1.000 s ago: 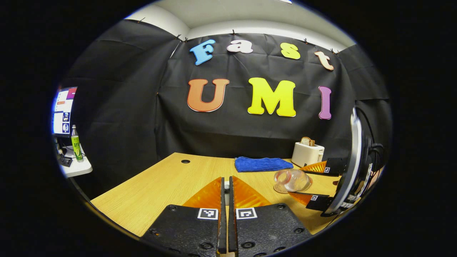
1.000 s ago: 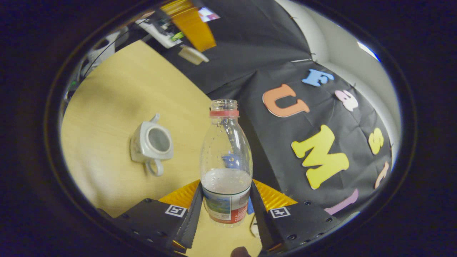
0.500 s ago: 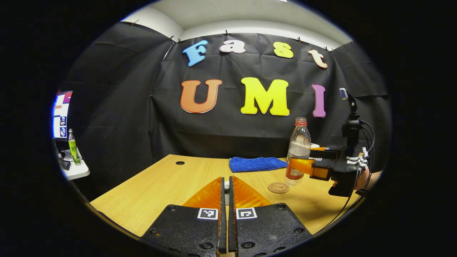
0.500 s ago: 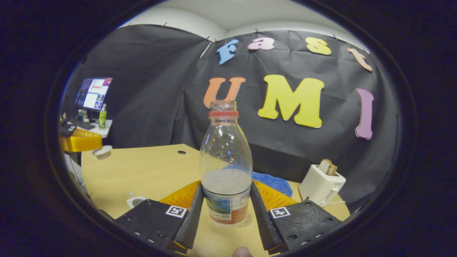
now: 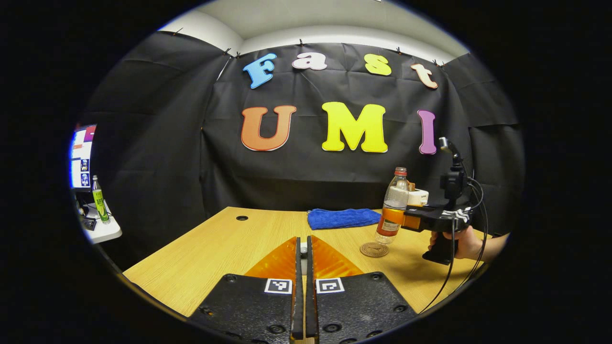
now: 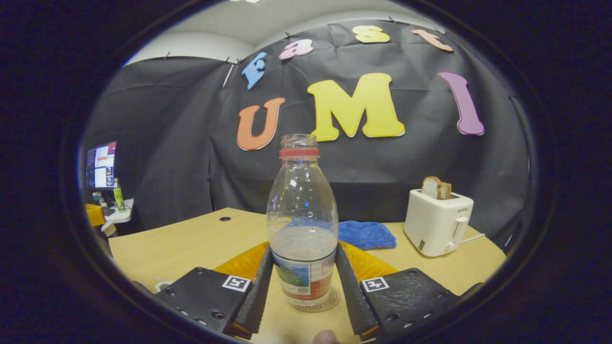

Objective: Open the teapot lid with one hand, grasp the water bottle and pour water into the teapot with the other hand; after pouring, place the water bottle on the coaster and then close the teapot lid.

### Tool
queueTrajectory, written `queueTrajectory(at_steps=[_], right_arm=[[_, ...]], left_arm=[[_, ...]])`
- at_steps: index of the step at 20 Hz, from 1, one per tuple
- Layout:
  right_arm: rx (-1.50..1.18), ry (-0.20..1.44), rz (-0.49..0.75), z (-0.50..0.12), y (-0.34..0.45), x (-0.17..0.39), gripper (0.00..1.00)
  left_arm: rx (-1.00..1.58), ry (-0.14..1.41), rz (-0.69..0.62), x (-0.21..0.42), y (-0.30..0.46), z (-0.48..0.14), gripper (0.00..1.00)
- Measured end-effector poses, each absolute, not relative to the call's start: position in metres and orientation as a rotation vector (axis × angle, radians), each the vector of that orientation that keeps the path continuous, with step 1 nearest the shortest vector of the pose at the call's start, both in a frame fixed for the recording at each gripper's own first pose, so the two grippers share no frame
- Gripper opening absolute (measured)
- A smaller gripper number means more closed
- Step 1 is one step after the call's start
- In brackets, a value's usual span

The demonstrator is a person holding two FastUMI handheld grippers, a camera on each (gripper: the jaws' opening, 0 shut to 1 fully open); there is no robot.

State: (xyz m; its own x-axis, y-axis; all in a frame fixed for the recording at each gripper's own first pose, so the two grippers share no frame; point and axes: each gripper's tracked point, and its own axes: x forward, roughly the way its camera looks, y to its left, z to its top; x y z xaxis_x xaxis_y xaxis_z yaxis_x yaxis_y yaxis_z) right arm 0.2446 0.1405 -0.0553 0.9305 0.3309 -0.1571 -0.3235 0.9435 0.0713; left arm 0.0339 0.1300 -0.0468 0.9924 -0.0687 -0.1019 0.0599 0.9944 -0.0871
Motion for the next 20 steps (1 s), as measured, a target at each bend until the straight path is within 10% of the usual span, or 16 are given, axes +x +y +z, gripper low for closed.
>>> queueTrajectory(at_steps=[20], right_arm=[[0.038, 0.216, 0.295, -0.107, 0.143, 0.282, 0.76]], left_arm=[[-0.06, 0.128, -0.044, 0.039, 0.133, -0.059, 0.04]])
